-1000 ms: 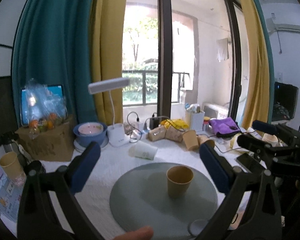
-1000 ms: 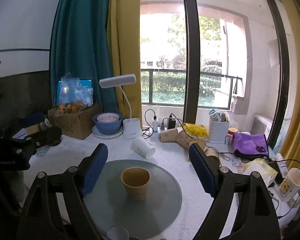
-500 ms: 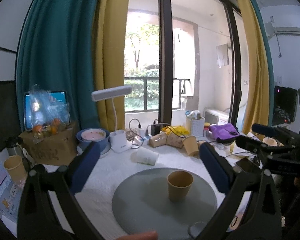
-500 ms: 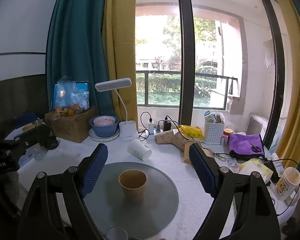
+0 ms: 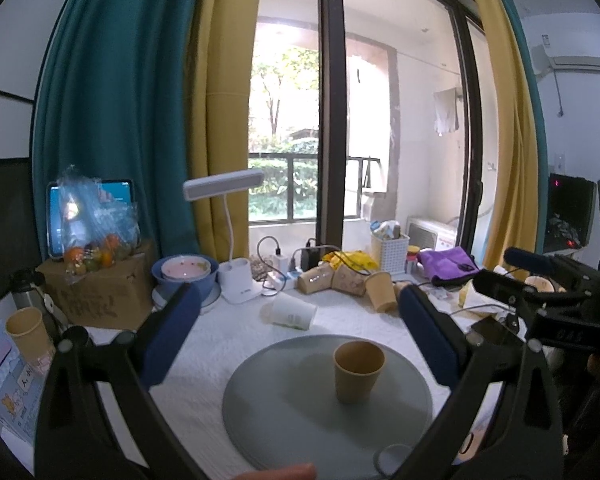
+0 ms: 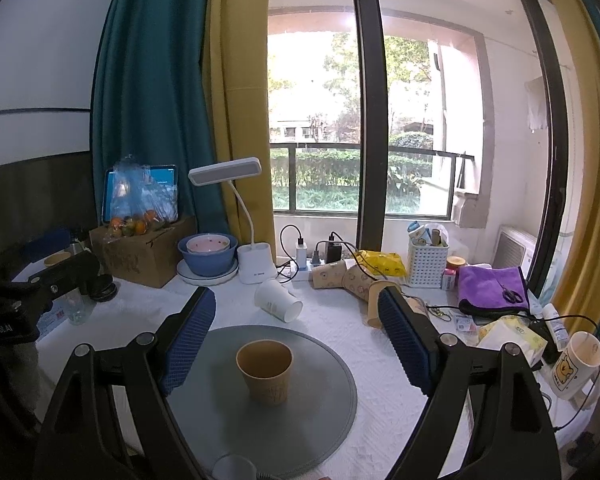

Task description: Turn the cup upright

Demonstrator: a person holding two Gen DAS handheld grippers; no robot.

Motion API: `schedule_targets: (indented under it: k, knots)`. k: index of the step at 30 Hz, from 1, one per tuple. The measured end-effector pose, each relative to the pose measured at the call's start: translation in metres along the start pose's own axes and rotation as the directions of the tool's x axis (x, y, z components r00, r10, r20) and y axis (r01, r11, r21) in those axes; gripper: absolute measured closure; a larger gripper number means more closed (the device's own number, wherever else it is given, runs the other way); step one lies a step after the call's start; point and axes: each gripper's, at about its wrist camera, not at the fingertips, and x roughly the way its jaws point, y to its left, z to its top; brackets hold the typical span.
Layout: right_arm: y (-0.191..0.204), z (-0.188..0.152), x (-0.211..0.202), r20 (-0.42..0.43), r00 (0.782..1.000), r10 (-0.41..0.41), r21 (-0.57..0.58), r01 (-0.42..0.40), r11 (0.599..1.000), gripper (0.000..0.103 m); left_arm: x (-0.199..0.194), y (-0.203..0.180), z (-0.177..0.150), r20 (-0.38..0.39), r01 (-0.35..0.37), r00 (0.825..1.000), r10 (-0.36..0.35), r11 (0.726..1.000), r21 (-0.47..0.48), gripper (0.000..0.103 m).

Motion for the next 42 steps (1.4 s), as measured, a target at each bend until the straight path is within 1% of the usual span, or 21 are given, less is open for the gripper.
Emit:
schedule_targets:
  k: [33, 38, 42]
  knots:
    - [0.0001, 0.0002, 0.0008, -0.003, 1.000, 0.002, -0.002, -0.002, 1.000, 0.017, -0.0013, -0.0029, -0.0013, 0.005, 0.000, 1.000, 0.000, 1.000, -0.002, 0.003]
    - [-0.0002, -0.0006, 0.0009, -0.006, 1.000, 0.002, -0.001, -0.002, 1.000, 0.017, -0.0005, -0.0034, -0.0022, -0.004, 0.003, 1.000, -0.003, 1.000, -0.003, 0.003]
    - [0.0002, -0.0013, 0.0022, -0.008, 1.000, 0.001, 0.000, -0.001, 1.000, 0.017, -0.0043, -0.0037, -0.0022, 0.013, 0.009, 1.000, -0.009, 1.000, -0.007, 0.003]
